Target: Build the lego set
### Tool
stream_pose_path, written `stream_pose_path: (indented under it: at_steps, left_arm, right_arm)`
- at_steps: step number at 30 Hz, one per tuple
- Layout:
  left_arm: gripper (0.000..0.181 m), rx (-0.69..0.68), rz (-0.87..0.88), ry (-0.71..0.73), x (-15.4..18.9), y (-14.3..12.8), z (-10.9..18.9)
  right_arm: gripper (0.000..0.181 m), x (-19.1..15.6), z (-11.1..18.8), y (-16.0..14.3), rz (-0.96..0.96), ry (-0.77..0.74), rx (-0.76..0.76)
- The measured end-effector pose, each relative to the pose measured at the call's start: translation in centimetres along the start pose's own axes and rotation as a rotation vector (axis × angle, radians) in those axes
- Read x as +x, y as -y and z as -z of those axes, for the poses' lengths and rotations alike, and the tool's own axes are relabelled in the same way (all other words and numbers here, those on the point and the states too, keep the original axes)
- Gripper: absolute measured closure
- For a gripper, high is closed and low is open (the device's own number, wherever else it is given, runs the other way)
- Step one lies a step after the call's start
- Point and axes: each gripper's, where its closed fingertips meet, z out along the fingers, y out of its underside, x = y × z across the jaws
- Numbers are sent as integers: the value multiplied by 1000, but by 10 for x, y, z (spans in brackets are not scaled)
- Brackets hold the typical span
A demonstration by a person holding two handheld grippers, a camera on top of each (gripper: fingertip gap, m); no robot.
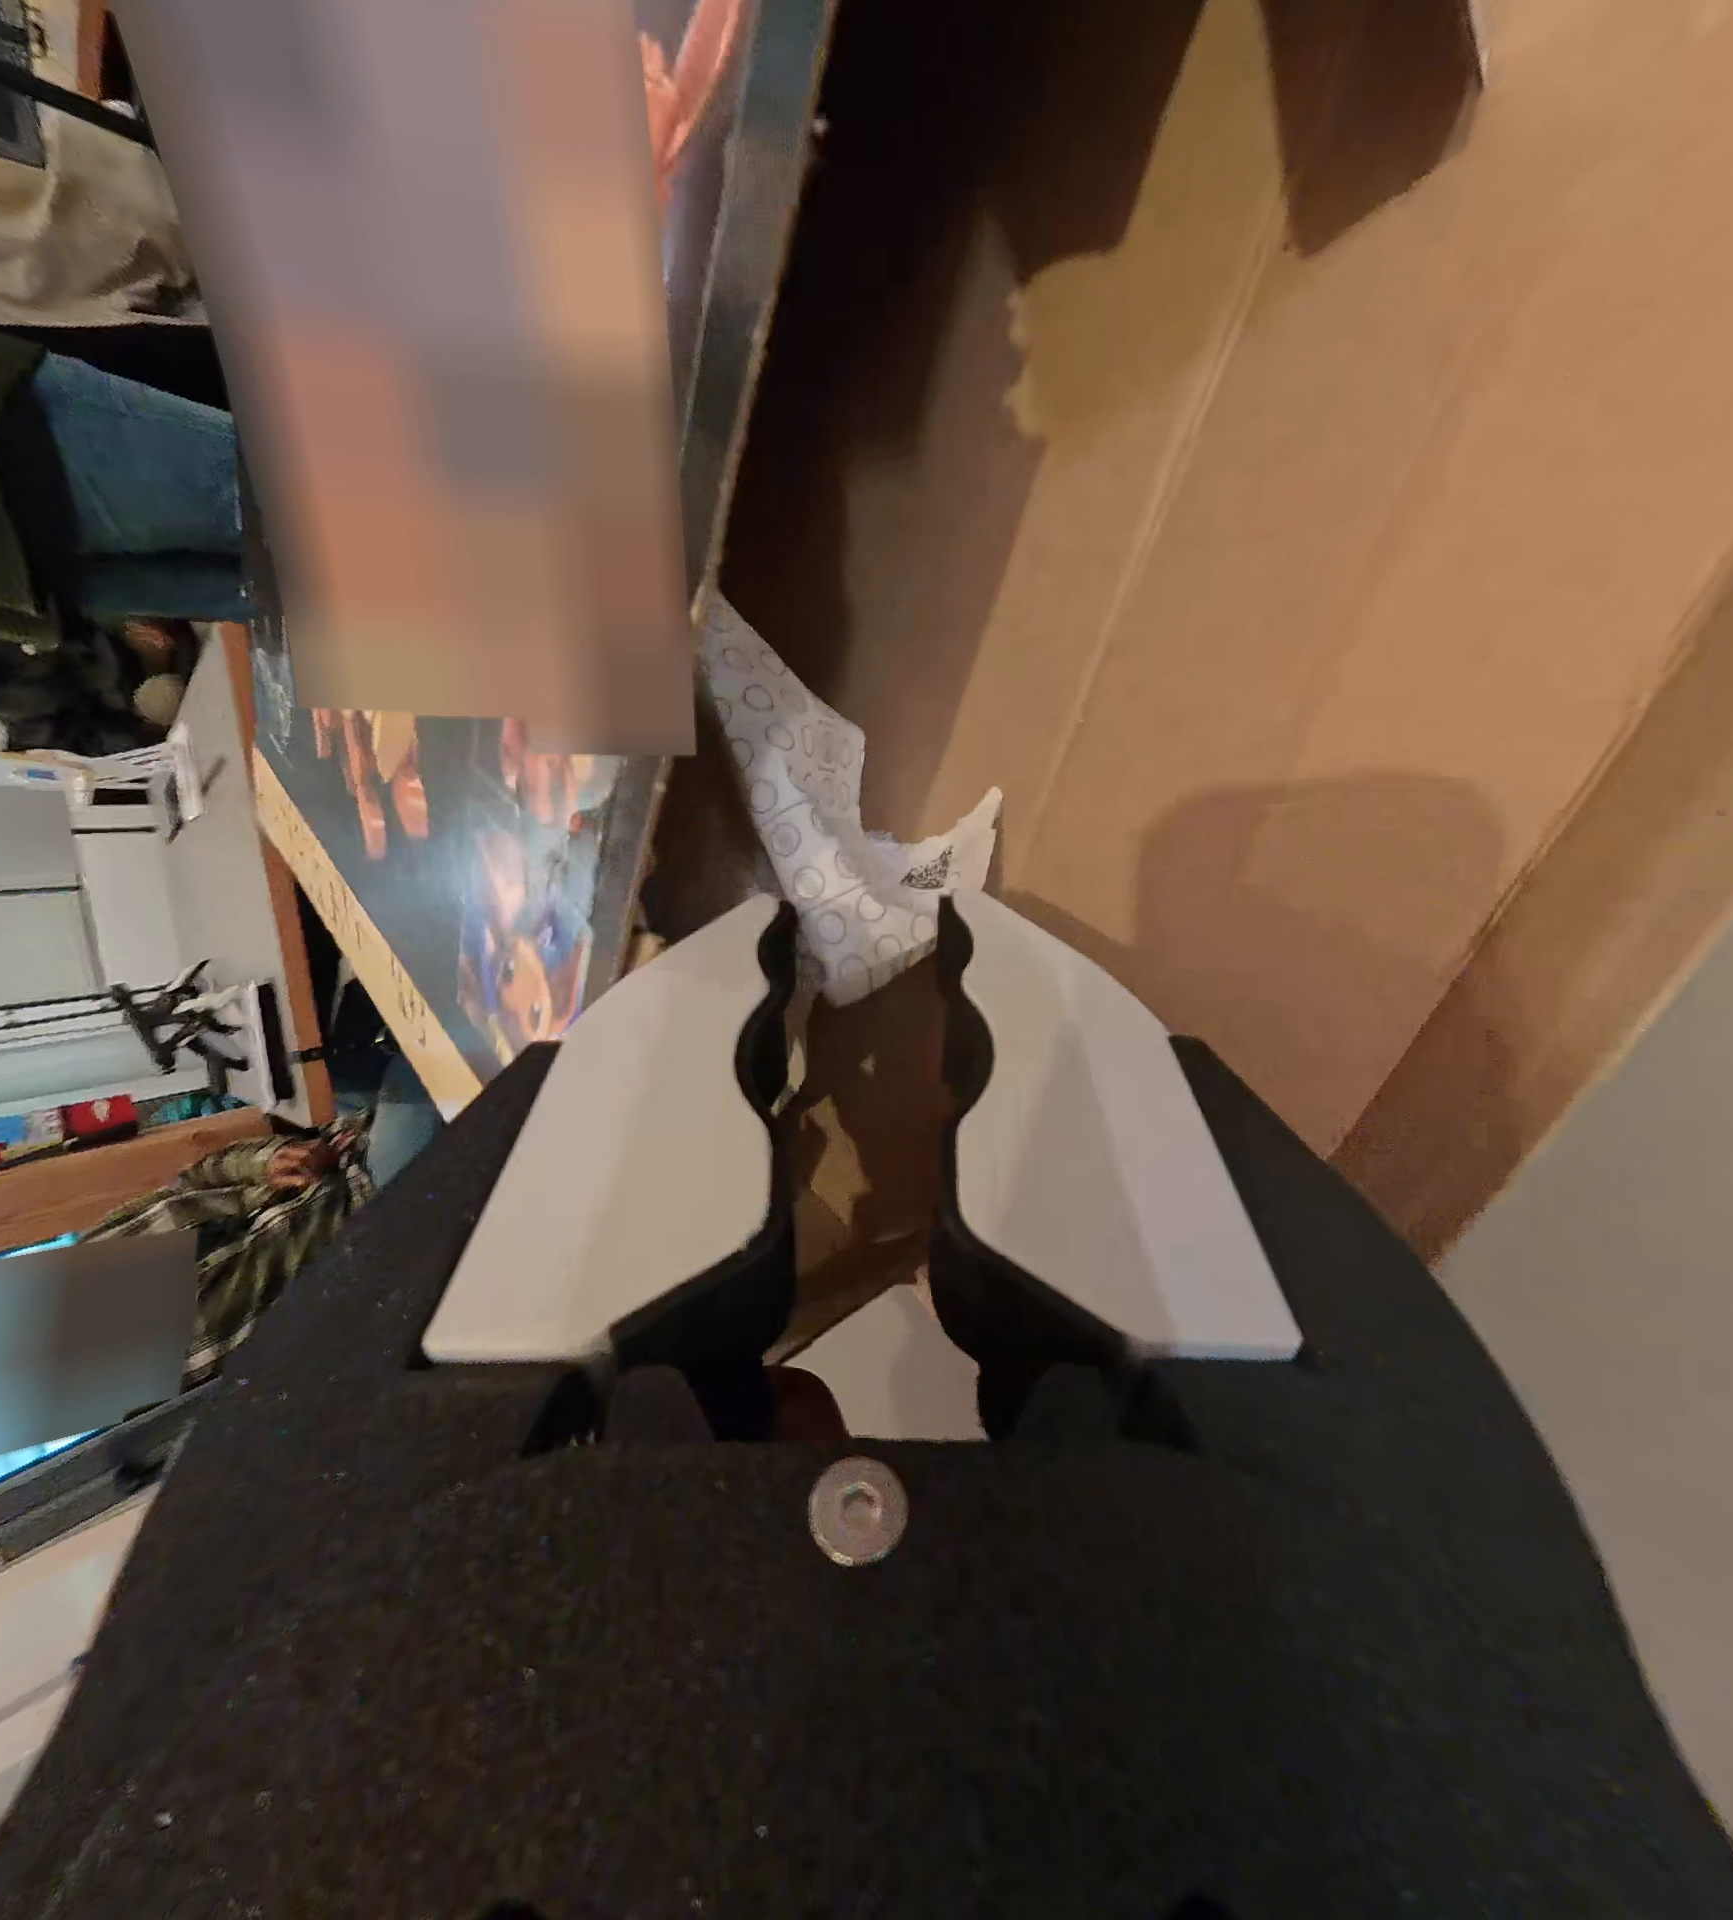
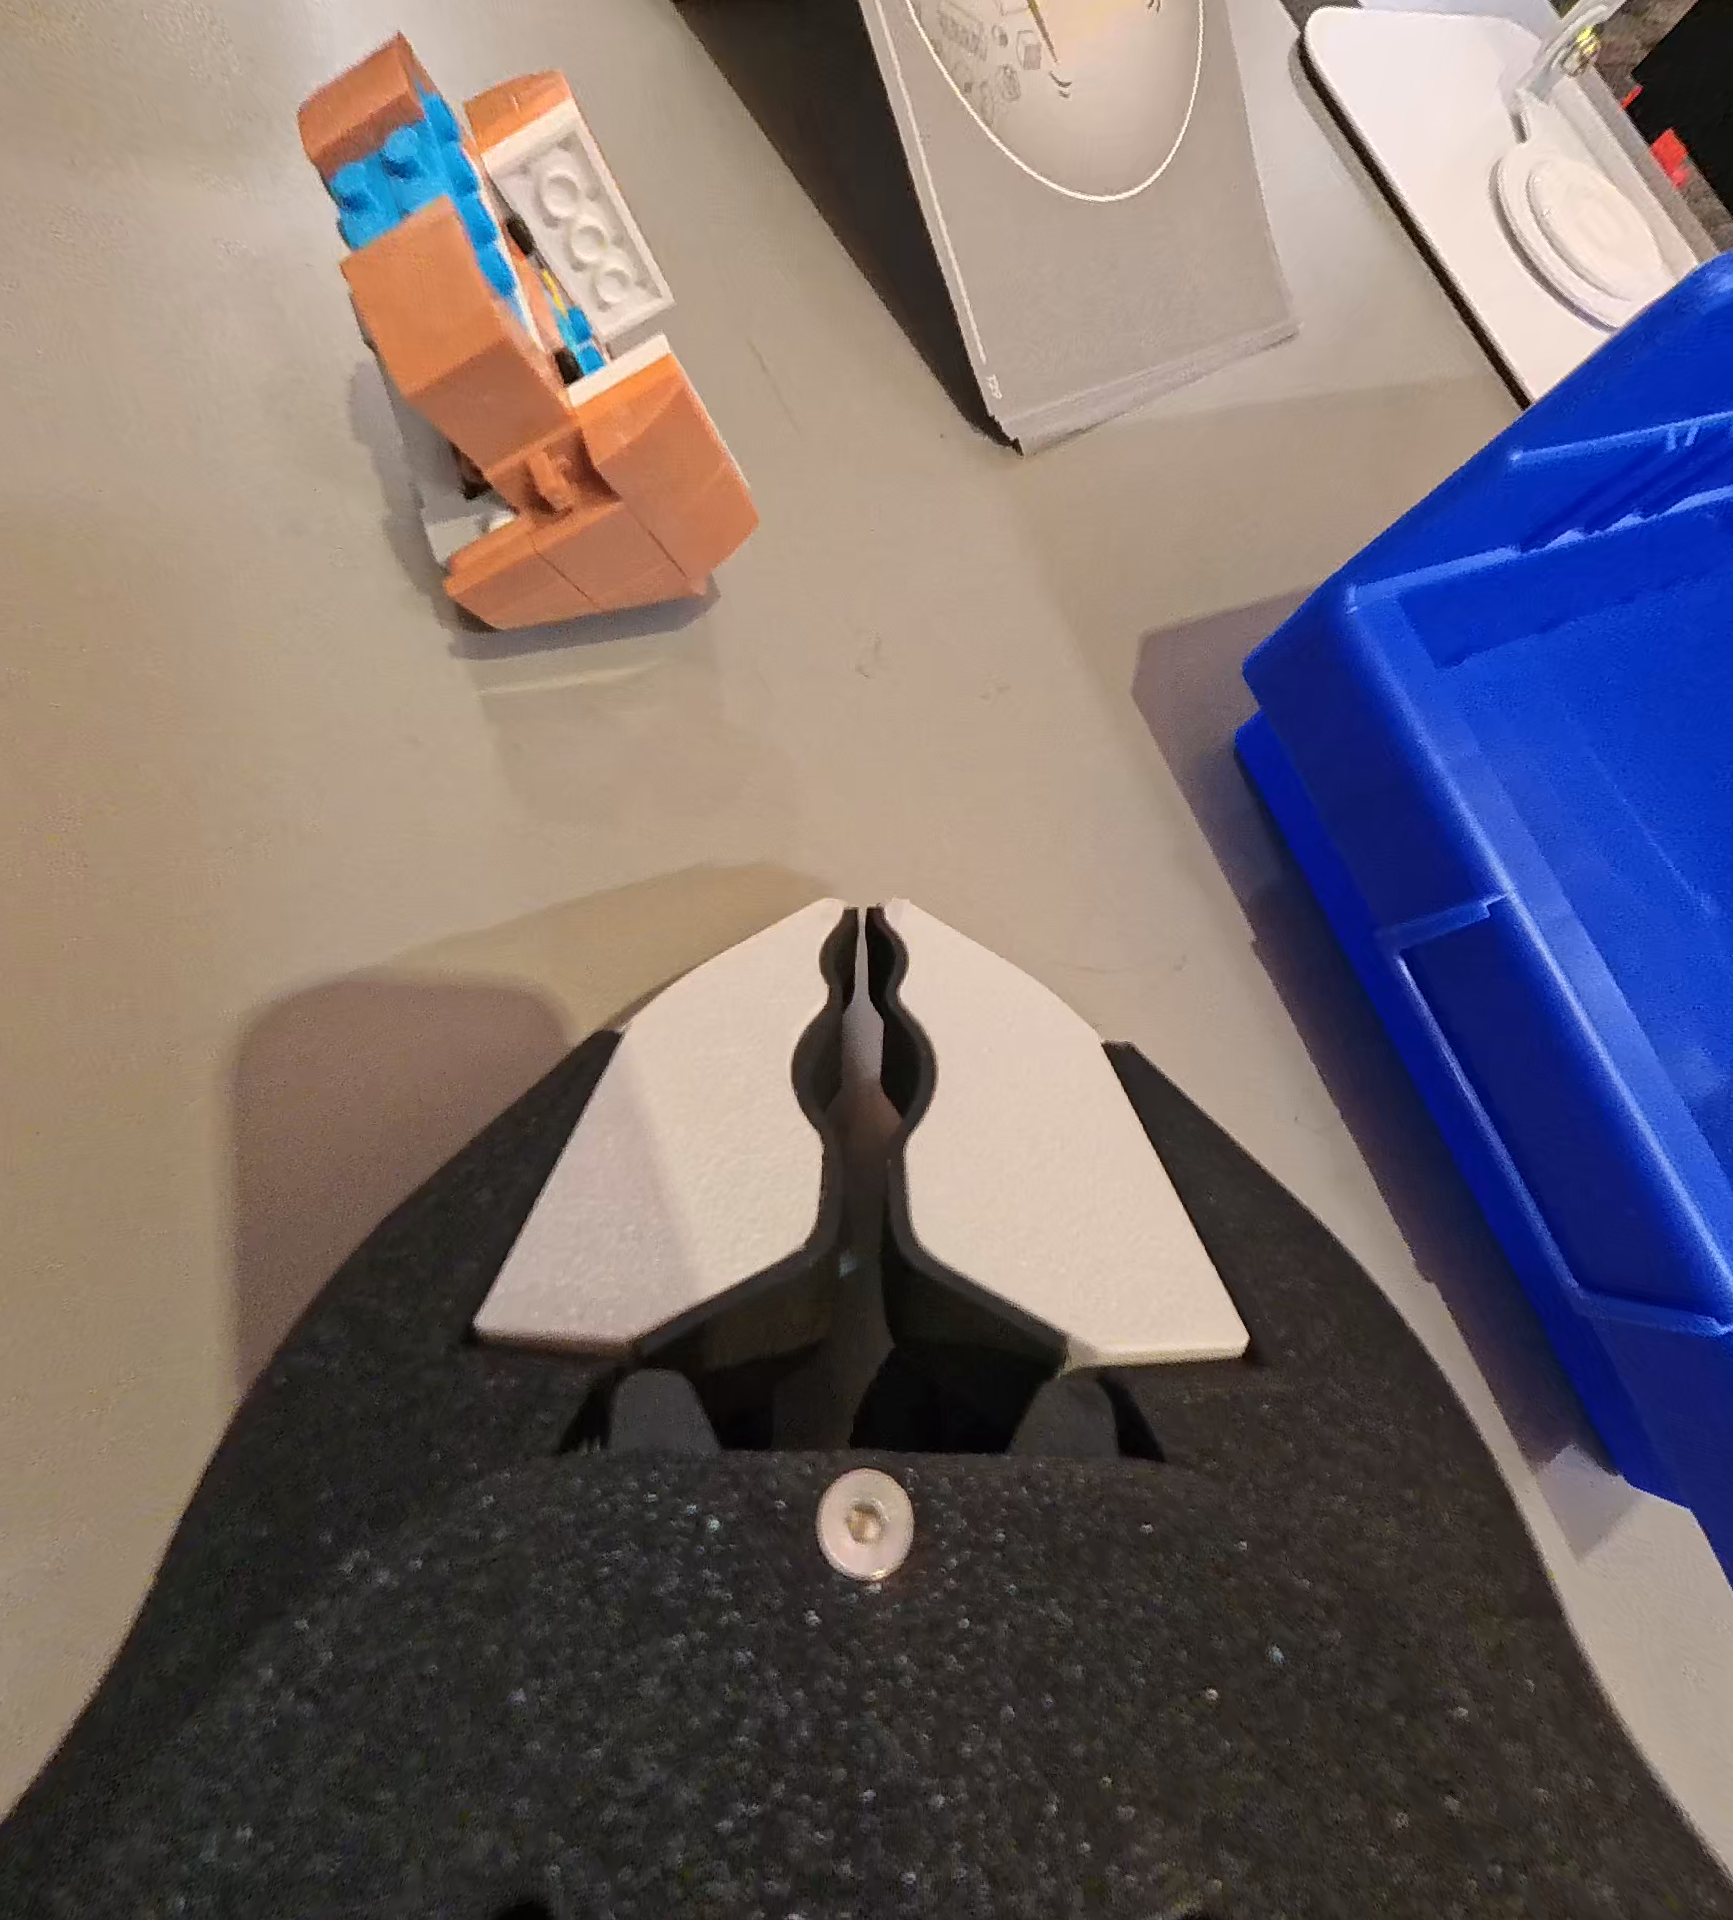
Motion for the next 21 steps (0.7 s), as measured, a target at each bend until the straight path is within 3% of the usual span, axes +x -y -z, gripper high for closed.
stream_pose_path:
  at_steps: [7, 14, 21]
  left_arm:
    - [152, -70, 15, 83, -8, 4, -11]
    - [176, -80, -5, 94, -19, 0, -29]
    - [180, -36, -124, -9, -14, 6, -2]
  right_arm:
    - [180, -2, 1, 0, 6, 11, 3]
    - [180, -4, 1, 0, 13, 14, 3]
    - [181, -4, 1, 0, 20, 10, 0]
